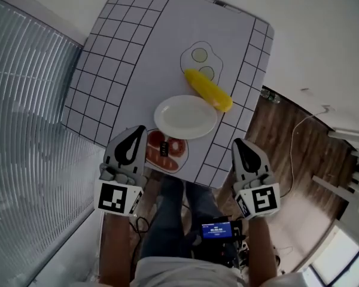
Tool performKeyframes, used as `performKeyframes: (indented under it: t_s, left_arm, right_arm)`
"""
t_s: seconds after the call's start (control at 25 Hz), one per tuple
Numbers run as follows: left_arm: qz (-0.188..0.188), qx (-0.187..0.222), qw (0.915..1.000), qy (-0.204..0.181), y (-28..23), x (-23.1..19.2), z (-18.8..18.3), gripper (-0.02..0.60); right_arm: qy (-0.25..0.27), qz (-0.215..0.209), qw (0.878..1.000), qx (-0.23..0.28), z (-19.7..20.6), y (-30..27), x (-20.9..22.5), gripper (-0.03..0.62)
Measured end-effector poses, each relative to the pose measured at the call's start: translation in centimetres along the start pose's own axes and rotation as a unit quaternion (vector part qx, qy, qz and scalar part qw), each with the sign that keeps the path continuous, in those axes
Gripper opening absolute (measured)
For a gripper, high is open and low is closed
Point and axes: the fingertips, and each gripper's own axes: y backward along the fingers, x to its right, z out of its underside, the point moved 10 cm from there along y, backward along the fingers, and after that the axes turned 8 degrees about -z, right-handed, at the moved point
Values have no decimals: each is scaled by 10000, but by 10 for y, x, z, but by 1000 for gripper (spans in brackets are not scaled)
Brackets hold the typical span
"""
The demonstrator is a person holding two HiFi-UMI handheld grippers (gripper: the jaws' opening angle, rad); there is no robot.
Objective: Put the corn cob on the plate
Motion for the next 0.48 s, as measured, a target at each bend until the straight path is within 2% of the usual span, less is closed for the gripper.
performKeyframes:
  t_s: [0.32,0.48]
  left_arm:
    - [112,34,9998,-149,-19,-10,11,9]
    - [333,128,9994,-24,-27,-13,15,9]
  right_arm:
    - [21,-45,10000,73,10,-13,5,9]
    - [447,-36,9990,-15,10,-21,7,9]
